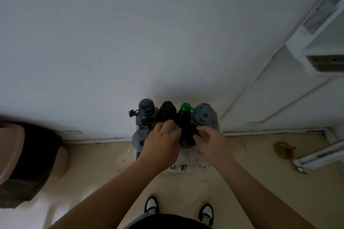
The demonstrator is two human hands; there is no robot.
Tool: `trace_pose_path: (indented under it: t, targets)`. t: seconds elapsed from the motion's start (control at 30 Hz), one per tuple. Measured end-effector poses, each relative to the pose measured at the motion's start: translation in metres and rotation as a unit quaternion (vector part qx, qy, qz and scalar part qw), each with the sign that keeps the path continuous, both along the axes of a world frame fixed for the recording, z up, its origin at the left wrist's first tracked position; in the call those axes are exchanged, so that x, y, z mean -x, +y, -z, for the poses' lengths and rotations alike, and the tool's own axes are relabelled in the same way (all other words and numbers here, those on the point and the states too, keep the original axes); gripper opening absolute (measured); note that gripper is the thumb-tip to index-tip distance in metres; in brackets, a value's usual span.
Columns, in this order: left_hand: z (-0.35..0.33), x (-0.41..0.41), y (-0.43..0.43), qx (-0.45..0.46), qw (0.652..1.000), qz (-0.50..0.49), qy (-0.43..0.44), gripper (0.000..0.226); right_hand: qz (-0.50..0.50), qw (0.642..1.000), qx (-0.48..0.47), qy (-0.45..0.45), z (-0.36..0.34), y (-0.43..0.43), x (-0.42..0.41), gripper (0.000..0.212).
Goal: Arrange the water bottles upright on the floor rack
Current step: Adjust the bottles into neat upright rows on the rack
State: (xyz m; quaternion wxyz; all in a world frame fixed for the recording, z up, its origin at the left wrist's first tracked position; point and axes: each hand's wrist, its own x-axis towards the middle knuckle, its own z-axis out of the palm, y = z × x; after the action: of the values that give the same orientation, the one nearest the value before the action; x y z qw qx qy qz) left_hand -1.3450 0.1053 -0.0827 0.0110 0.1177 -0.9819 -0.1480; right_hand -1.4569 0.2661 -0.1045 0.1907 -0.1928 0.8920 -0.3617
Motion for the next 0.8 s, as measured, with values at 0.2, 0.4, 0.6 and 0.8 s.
trace_pose_path:
  t: [0.2,0.4,0.6,0.8]
  targets:
    - [-0.042,0.008,-0.006,-0.097,0.992,-0.026,0.080,0.041,0.015,0.999,0.028,-0.005,-0.036,0.008,0.012,0.030]
    - [-0.034,0.022,0.001,-0.090,0.996,-0.025,-0.016,0.046,-0.002,0.999,-0.031,0.017,-0.016,0.009,0.042,0.025]
    - [-0.018,0.020,0.012,-0.052,0.994,-0.064,-0.068,0.048,-0.048,0.996,-0.069,0.030,0.006,-0.011,0.067,0.050]
    - [-0.008,0.013,0.010,-0.073,0.989,-0.094,-0.083,0.053,-0.061,0.996,-0.072,-0.005,0.028,-0.018,0.088,0.058]
